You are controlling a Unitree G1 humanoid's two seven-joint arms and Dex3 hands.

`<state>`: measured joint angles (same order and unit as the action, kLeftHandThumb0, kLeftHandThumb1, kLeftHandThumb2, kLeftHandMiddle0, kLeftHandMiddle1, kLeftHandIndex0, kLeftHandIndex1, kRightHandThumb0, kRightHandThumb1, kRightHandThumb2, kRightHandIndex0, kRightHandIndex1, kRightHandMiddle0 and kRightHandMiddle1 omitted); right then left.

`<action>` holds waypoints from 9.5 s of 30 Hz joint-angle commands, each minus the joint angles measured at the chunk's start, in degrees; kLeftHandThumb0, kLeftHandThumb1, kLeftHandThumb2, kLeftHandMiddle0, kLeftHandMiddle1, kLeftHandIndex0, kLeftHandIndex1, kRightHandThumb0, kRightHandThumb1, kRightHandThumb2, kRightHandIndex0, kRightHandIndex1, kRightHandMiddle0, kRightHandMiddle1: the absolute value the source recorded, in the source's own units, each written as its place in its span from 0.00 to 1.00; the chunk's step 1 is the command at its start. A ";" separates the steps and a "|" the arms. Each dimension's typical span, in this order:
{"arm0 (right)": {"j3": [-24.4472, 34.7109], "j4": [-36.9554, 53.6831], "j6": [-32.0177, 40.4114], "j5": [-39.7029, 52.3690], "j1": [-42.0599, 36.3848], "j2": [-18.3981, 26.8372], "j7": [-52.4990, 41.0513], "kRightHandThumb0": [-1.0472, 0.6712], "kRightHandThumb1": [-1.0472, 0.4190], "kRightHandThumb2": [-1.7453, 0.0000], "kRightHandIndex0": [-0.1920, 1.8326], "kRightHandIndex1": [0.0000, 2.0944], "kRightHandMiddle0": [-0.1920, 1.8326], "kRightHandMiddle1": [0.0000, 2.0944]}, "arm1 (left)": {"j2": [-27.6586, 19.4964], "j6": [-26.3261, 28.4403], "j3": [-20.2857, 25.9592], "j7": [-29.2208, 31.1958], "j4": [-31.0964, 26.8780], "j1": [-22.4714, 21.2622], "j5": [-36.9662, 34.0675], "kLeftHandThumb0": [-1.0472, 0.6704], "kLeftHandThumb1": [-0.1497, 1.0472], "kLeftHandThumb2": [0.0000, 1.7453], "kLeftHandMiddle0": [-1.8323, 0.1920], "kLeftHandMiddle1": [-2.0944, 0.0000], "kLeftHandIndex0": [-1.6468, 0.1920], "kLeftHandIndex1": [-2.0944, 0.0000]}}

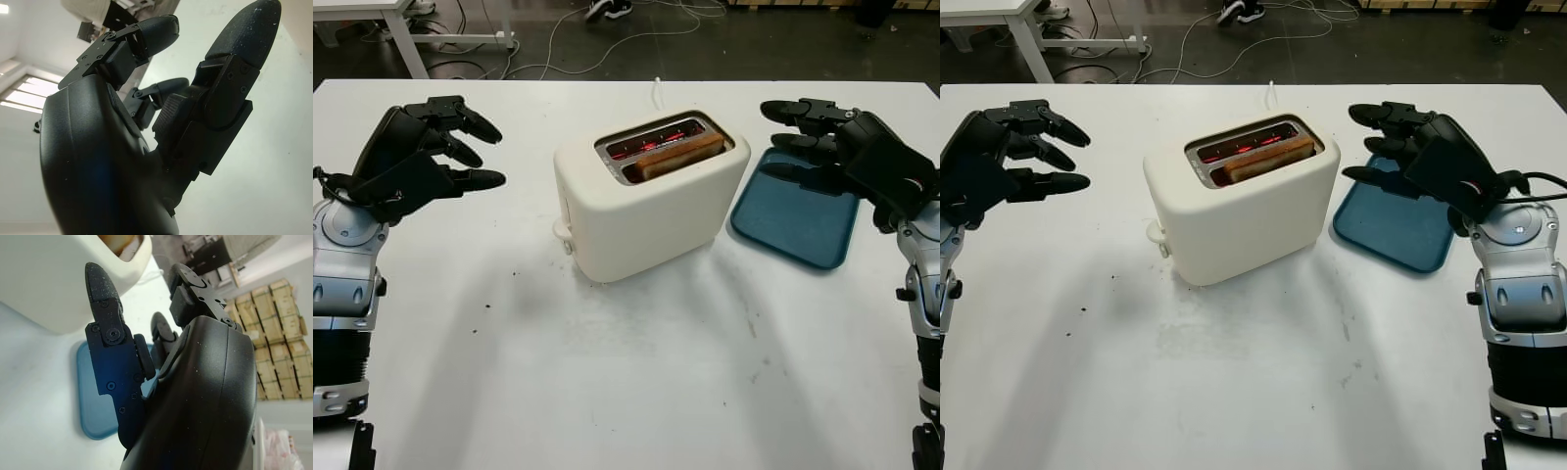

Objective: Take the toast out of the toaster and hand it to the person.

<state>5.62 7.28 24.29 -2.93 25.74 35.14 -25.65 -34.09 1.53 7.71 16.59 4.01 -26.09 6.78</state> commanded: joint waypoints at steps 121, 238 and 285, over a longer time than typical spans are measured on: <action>-23.97 -39.07 -46.47 -27.93 34.10 -2.80 2.06 0.26 0.09 0.83 0.64 0.81 0.60 0.62 | 1.18 -0.33 0.14 -0.78 0.13 -0.20 -0.42 0.00 0.72 0.00 0.55 0.51 0.54 0.55; 0.96 -81.50 -21.01 -3.73 45.90 -11.43 28.20 0.41 0.09 0.78 0.53 0.83 0.30 0.83 | 1.21 -1.48 -0.01 -1.43 0.93 -0.03 0.34 0.00 0.72 0.00 0.55 0.50 0.54 0.52; -0.44 -81.63 -20.03 -5.28 47.52 -11.37 28.43 0.41 0.09 0.79 0.52 0.83 0.22 0.80 | 1.04 -2.17 0.04 -1.22 1.40 -0.29 0.42 0.00 0.73 0.00 0.53 0.52 0.52 0.54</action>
<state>5.80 -74.06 4.17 -7.63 72.04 23.67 2.22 -32.91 0.17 7.73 15.72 5.28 -26.16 7.15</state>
